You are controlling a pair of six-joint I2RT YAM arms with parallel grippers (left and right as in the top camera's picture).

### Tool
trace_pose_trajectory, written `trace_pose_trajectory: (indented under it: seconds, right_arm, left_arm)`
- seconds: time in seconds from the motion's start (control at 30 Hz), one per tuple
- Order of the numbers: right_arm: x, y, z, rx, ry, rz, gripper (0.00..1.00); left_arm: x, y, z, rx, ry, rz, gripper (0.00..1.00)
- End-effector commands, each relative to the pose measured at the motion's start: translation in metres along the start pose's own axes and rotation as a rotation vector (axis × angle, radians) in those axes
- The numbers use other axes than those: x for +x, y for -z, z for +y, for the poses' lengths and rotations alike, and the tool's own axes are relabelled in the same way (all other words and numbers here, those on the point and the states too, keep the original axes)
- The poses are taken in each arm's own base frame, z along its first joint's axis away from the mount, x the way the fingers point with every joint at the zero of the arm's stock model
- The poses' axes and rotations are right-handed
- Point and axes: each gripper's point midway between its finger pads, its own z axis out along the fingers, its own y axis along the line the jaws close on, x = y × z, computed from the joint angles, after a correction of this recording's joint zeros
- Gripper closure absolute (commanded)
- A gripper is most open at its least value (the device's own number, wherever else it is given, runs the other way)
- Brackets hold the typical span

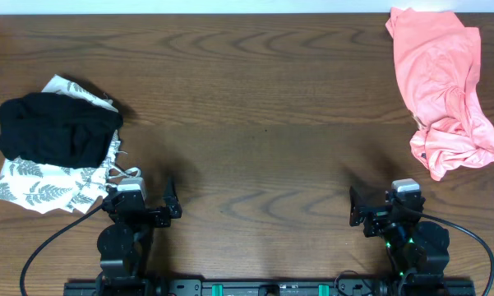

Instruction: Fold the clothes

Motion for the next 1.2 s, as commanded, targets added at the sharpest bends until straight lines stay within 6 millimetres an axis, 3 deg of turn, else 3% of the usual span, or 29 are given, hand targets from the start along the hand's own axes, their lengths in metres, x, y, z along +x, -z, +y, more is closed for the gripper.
trace_pose_trajectory:
  seconds: [0.0, 0.9, 1.17]
  right_arm:
    - [0.0, 0.0, -0.001, 0.0, -0.015, -0.005, 0.01]
    - [-0.001, 0.0, -0.003, 0.014, 0.003, -0.009, 0.01]
    - [-0.002, 0.001, 0.012, -0.072, -0.165, -0.005, 0.01]
  left_arm:
    - [0.01, -0.003, 0.001, 0.003, -0.007, 0.021, 0.02]
    - [0.01, -0.003, 0.001, 0.003, -0.007, 0.021, 0.02]
    - [0.01, -0.003, 0.001, 0.003, -0.007, 0.021, 0.02]
